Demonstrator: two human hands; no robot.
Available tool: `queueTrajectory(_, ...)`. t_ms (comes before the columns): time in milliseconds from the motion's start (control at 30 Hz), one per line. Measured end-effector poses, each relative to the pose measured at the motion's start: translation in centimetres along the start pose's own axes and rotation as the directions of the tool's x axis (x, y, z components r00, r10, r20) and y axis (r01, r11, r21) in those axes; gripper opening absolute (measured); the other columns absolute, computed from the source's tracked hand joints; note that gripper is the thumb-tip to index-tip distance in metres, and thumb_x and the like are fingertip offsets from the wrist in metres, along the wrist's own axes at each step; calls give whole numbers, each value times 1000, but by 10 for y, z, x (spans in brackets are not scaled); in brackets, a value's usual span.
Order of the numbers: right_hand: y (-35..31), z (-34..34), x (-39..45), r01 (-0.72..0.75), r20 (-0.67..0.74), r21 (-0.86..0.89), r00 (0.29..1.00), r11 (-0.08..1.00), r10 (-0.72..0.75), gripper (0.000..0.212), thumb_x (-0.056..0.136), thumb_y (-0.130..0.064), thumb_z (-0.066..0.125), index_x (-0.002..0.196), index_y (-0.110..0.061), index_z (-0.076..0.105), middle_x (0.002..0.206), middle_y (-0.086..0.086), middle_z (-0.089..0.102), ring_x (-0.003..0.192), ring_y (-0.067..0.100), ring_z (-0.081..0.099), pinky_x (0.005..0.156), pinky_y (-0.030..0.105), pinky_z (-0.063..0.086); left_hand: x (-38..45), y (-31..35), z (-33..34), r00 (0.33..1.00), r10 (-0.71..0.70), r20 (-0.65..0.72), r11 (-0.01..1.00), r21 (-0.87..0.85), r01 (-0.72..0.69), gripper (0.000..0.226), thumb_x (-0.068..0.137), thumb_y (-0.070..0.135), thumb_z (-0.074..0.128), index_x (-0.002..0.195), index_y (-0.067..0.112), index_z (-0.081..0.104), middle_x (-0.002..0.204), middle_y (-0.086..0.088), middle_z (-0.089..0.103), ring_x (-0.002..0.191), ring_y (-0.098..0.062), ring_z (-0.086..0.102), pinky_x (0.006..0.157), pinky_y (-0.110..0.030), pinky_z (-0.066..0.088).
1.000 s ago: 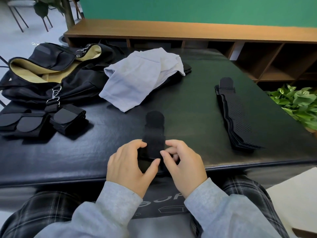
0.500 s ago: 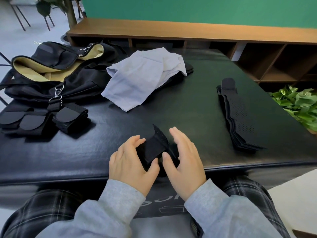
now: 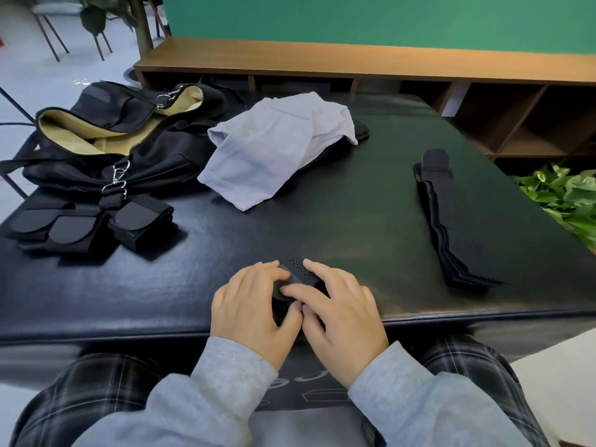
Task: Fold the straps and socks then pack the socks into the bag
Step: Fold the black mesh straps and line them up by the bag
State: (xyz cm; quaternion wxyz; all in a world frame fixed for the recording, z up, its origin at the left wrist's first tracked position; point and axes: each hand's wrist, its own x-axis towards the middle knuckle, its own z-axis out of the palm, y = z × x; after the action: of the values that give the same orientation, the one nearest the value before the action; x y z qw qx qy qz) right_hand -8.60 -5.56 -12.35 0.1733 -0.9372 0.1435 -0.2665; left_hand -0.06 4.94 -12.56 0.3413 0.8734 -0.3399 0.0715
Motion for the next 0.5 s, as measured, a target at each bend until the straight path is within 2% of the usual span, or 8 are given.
queueTrajectory(100,2,-3,-2,0,42,67,999,998,-2,43,78,-30,46,118,-45,48,142,-10,42,118,8,43,82,26,33,1,-1,-2,999,35,-17,999,5,-35,32,71,48,49,97,31,58,114,16,60,112,-4,44,87,-17,19)
queueTrajectory(200,4,-2,-4,-58,40,73,998,996,55,51,77,-37,45,128,-35,41,144,-12,40,121,5,41,87,24,30,4,-4,-6,1000,15,-14,999,-47,-16,29,68,42,61,92,28,59,114,15,60,108,-4,44,88,-23,26)
queueTrajectory(300,6,2,-3,-1,64,-43,998,999,4,46,80,-36,42,125,-28,48,133,-11,53,121,7,43,85,20,25,10,-11,-17,998,-59,-31,996,-65,57,26,70,33,70,91,23,61,119,11,59,111,-14,50,92,-32,38)
queueTrajectory(400,7,3,-3,63,72,-119,996,991,-55,40,84,-34,39,115,-24,62,127,-8,59,122,10,43,84,27,27,19,-28,-32,985,-165,-39,986,-4,165,25,79,30,70,100,22,58,130,14,50,120,-13,42,97,-24,25)
queueTrajectory(500,6,3,-3,80,66,-138,995,987,-72,41,85,-34,37,112,-24,66,127,-7,60,123,11,42,89,29,28,25,-49,-48,954,-269,-132,959,55,278,25,82,27,67,103,21,57,134,11,49,120,-16,43,96,-26,26)
